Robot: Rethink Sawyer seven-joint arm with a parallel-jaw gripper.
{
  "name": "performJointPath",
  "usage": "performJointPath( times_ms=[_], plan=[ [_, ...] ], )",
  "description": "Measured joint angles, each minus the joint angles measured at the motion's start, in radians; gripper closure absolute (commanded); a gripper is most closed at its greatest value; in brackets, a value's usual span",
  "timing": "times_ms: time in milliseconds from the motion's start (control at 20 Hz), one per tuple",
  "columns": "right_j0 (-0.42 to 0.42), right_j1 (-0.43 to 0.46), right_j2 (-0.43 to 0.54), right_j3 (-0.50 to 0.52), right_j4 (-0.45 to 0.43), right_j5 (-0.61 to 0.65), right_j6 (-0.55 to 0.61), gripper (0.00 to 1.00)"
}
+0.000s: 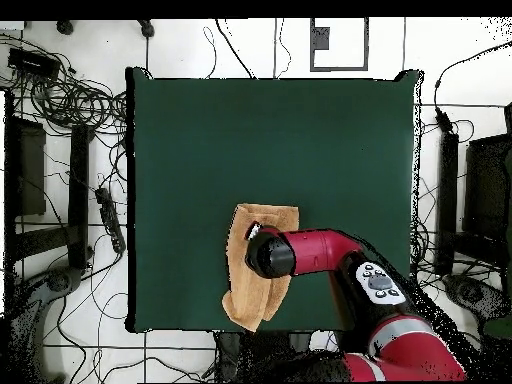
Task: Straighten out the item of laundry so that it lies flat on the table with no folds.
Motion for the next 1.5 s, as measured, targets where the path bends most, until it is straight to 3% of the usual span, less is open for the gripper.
performJointPath(
  times_ms=[350, 750, 1400, 1450, 1500],
  plan=[
    [0.07, -0.072, -0.02, 0.02, 0.011, 0.0, 0.0, 1.0],
    [0.24, -0.203, -0.04, 0.04, 0.137, 0.0, 0.0, 1.0],
    [0.385, -0.186, -0.086, 0.04, 0.3, -0.003, 0.0, 1.0],
    [0.396, -0.173, -0.092, 0.039, 0.325, -0.012, 0.0, 0.0],
    [0.397, -0.172, -0.092, 0.039, 0.328, -0.014, 0.0, 0.0]
  ],
)
